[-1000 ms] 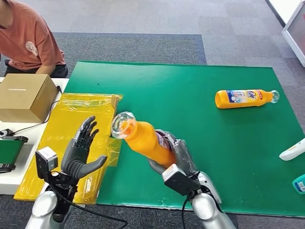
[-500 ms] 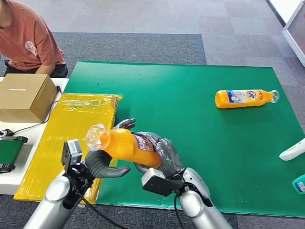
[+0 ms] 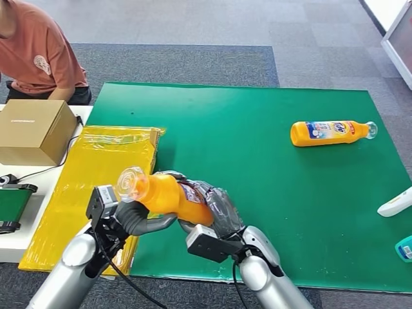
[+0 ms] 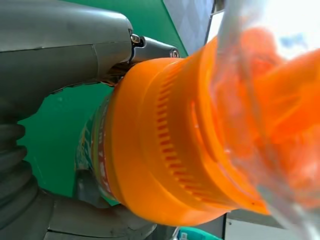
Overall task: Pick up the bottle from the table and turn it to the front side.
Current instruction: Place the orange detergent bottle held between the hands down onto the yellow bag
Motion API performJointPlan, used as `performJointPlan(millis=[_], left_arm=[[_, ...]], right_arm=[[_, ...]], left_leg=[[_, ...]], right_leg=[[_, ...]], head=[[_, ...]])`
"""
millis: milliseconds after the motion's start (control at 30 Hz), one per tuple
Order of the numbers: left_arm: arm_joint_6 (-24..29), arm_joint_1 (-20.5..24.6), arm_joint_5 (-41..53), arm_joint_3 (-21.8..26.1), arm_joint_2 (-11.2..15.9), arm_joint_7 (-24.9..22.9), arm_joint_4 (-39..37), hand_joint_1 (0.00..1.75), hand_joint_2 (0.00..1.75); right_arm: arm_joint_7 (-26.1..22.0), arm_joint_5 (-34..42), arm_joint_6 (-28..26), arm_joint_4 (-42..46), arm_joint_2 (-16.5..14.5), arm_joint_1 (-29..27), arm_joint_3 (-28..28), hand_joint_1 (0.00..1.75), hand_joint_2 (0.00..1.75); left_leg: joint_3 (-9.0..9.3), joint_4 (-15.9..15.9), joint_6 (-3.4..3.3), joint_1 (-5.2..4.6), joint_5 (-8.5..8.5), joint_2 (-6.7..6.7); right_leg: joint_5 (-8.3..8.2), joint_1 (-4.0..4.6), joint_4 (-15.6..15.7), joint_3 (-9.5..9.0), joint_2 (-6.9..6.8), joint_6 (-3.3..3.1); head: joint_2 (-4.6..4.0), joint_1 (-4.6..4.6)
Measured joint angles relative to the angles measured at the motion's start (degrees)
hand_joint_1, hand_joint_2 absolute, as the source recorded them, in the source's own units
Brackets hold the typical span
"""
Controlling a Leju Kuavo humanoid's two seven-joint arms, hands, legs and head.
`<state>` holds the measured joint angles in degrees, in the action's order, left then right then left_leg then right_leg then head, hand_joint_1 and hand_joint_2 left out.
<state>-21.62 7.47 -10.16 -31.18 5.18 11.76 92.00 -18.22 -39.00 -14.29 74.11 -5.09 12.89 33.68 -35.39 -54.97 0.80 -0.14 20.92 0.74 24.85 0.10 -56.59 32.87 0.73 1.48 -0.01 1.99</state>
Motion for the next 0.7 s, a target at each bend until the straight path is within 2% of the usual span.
performJointPlan(millis=[100, 133, 400, 467, 600, 700], left_arm=[[1.93, -0.33, 1.23, 0.06, 0.05, -0.16, -0.11, 1.75, 1.75], [2.7, -0.5, 1.86, 0.1, 0.06, -0.21, -0.11, 1.75, 1.75], [8.99, -2.38, 9.54, 0.7, -0.23, -0.03, 0.08, 1.75, 1.75], [15.41, -3.28, 17.99, 1.52, -0.41, 0.36, 0.71, 1.75, 1.75], [36.78, -5.37, 49.29, 3.84, -1.36, -1.25, 2.58, 1.75, 1.75], [47.01, -6.34, 66.47, 5.61, -1.76, -4.47, 2.16, 1.75, 1.75]], right_arm=[[0.73, 1.55, 0.38, -0.37, 0.0, -0.11, -0.06, 0.44, 1.75], [1.01, 2.51, 0.74, -0.5, 0.0, -0.2, -0.15, 0.1, 1.75], [2.16, 9.17, 3.25, -1.13, 0.0, -0.51, -3.08, 0.0, 1.75], [2.84, 11.94, 3.19, -1.02, 0.0, -0.91, -4.91, 0.0, 1.75], [3.48, 17.57, 1.42, 1.16, 0.01, -2.65, -12.08, 0.0, 1.75], [3.43, 19.21, 1.31, 3.95, 0.04, -3.21, -17.27, 0.0, 1.75]], left_leg=[[0.0, 0.0, 0.0, 0.0, 0.0, 0.0], [0.0, 0.0, 0.0, 0.0, 0.0, 0.0], [0.0, 0.0, 0.0, -0.01, 0.0, 0.0], [0.01, 0.0, 0.0, 0.0, 0.0, 0.0], [-0.02, 0.0, 0.0, -0.01, 0.0, 0.01], [-0.02, 0.0, -0.01, -0.03, 0.01, 0.0]], right_leg=[[0.0, 0.0, 0.0, 0.0, 0.0, 0.0], [0.0, 0.0, 0.0, 0.0, 0.0, 0.0], [0.0, -0.01, 0.0, 0.01, 0.01, 0.0], [0.0, -0.01, 0.0, 0.03, 0.0, 0.0], [0.0, -0.01, 0.0, 0.02, -0.01, 0.0], [0.0, -0.04, 0.0, 0.03, 0.0, 0.0]], head=[[-0.01, 0.0], [-0.01, 0.0], [0.0, 0.01], [0.01, 0.01], [0.01, 0.0], [0.01, -0.01]])
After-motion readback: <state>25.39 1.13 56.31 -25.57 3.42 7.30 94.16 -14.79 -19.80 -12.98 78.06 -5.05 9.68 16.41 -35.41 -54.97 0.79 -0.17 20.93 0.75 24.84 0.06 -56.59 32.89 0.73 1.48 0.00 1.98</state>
